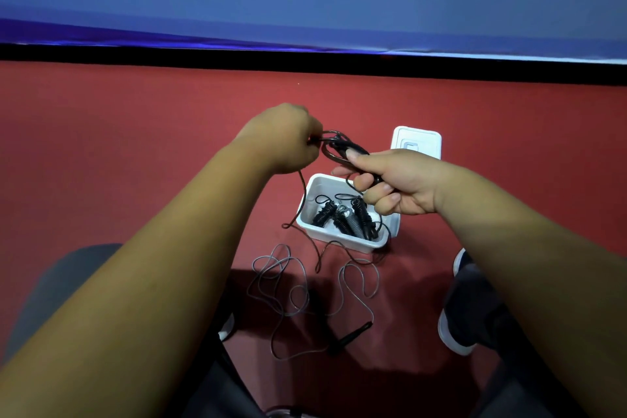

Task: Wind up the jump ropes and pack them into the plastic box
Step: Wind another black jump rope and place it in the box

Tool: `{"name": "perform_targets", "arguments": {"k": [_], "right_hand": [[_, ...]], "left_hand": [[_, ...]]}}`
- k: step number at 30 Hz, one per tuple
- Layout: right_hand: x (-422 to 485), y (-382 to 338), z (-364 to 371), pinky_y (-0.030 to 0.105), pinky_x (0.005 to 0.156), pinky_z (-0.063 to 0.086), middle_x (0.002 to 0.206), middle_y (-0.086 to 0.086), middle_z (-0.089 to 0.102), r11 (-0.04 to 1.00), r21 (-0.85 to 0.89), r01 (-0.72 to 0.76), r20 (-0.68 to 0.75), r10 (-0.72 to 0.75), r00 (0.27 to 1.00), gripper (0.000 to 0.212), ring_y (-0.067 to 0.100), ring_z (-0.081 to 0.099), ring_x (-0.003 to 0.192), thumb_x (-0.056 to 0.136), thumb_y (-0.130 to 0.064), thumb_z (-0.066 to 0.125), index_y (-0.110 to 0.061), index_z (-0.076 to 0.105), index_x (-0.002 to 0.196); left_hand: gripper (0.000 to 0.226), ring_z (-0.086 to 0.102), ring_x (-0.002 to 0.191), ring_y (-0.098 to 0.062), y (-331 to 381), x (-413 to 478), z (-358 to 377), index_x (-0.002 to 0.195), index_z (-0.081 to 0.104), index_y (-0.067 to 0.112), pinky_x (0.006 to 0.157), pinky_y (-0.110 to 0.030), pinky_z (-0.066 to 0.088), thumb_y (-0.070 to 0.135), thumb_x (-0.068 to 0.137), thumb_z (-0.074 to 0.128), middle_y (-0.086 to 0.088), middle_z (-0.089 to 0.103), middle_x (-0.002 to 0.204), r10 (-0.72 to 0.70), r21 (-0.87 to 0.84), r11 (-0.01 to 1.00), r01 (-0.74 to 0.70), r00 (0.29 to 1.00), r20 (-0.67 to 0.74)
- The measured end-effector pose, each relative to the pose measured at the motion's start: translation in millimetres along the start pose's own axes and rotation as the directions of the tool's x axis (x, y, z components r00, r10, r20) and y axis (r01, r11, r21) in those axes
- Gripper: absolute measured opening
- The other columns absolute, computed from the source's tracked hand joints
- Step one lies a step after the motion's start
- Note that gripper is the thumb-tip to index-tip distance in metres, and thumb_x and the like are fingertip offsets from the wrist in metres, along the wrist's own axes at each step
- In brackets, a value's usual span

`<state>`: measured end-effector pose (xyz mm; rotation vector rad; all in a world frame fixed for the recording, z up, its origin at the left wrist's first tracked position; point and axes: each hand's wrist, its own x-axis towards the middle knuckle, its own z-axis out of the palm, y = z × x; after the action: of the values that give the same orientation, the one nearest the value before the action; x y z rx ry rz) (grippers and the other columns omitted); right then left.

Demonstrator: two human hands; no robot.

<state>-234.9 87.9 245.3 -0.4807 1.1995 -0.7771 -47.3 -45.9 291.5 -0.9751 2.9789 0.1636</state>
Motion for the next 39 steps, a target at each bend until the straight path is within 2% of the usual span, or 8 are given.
{"name": "perform_targets", "arguments": {"k": [5,14,22,24,27,32,35,39], "right_hand": [[-6,-4,2,0.015,0.04,0.018,0.072,-0.008,0.038,0.999,-0.04,-0.029,0.068,0.032,0.997,0.061,0.002,0.02,0.051,0.093,-0.049,0.066,-0.009,0.065,0.139],[6,-9,-4,0.017,0.04,0.018,0.07,-0.007,0.04,0.976,0.175,0.126,-0.149,-0.1,0.984,0.078,0.002,0.022,0.049,0.098,-0.073,0.05,-0.007,0.061,0.138],[3,-16,-3,0.018,0.037,0.019,0.067,-0.007,0.04,0.925,0.288,0.249,-0.207,-0.194,0.959,0.038,0.004,0.022,0.047,0.103,-0.053,0.062,-0.015,0.061,0.107],[4,-17,-3,0.019,0.036,0.019,0.067,-0.006,0.041,0.908,0.324,0.266,-0.219,-0.202,0.955,0.031,0.004,0.022,0.047,0.105,-0.045,0.059,-0.015,0.057,0.109],[5,-20,-5,0.019,0.036,0.018,0.068,-0.005,0.041,0.888,0.352,0.297,-0.249,-0.217,0.944,0.022,0.004,0.024,0.047,0.108,-0.037,0.052,-0.015,0.049,0.103],[1,-26,-9,0.02,0.036,0.017,0.067,-0.004,0.041,0.846,0.39,0.363,-0.274,-0.269,0.923,0.015,0.005,0.023,0.045,0.107,-0.033,0.044,-0.02,0.045,0.099],[-5,-29,-7,0.02,0.037,0.017,0.066,-0.005,0.039,0.858,0.361,0.365,-0.251,-0.288,0.924,0.016,0.006,0.021,0.046,0.106,-0.033,0.044,-0.022,0.04,0.095],[-8,-25,2,0.021,0.041,0.015,0.069,-0.002,0.04,0.929,0.196,0.315,-0.177,-0.283,0.943,0.012,0.008,0.019,0.049,0.106,-0.033,0.046,-0.022,0.045,0.102]], "left_hand": [[0.023,0.057,0.08,-0.034,-6,1,2,0.086,0.068,0.015,0.072,-0.045,0.055,0.028,0.092,0.05,-0.01,0.064,0.085,-0.044,0.014,0.999,0.044,0.999,0.004],[0.007,0.065,0.082,-0.011,-3,-1,-4,0.1,0.075,0.027,0.077,-0.031,0.051,0.031,0.095,0.074,0.012,0.071,0.084,0.102,-0.256,0.963,-0.085,0.993,0.056],[0.022,0.069,0.079,-0.011,0,-3,1,0.083,0.075,0.029,0.074,-0.03,0.052,0.049,0.091,0.076,0.01,0.075,0.077,0.091,-0.389,0.921,-0.029,0.986,0.142],[0.028,0.074,0.082,-0.017,-1,-5,3,0.086,0.078,0.021,0.082,-0.034,0.057,0.048,0.095,0.071,0.003,0.078,0.079,0.071,-0.526,0.849,0.055,0.974,0.216],[0.036,0.074,0.079,-0.023,2,-8,6,0.094,0.074,0.004,0.08,-0.034,0.06,0.037,0.104,0.062,-0.026,0.069,0.085,0.111,-0.793,0.584,0.173,0.951,0.29],[0.042,0.039,0.06,-0.017,4,-6,-5,0.105,0.074,0.008,0.065,-0.03,0.041,0.04,0.109,0.048,-0.005,0.052,0.075,0.15,-0.938,0.305,0.164,0.964,0.217],[0.061,0.037,0.059,-0.018,6,-3,-11,0.114,0.077,0.017,0.06,-0.03,0.039,0.065,0.104,0.042,-0.002,0.049,0.066,-0.015,-0.882,0.423,0.206,0.975,0.221],[0.05,0.042,0.06,-0.019,7,-4,-10,0.121,0.071,0.035,0.057,-0.03,0.036,0.073,0.097,0.048,0.001,0.061,0.068,-0.151,-0.86,0.481,0.169,0.983,0.108]]}}
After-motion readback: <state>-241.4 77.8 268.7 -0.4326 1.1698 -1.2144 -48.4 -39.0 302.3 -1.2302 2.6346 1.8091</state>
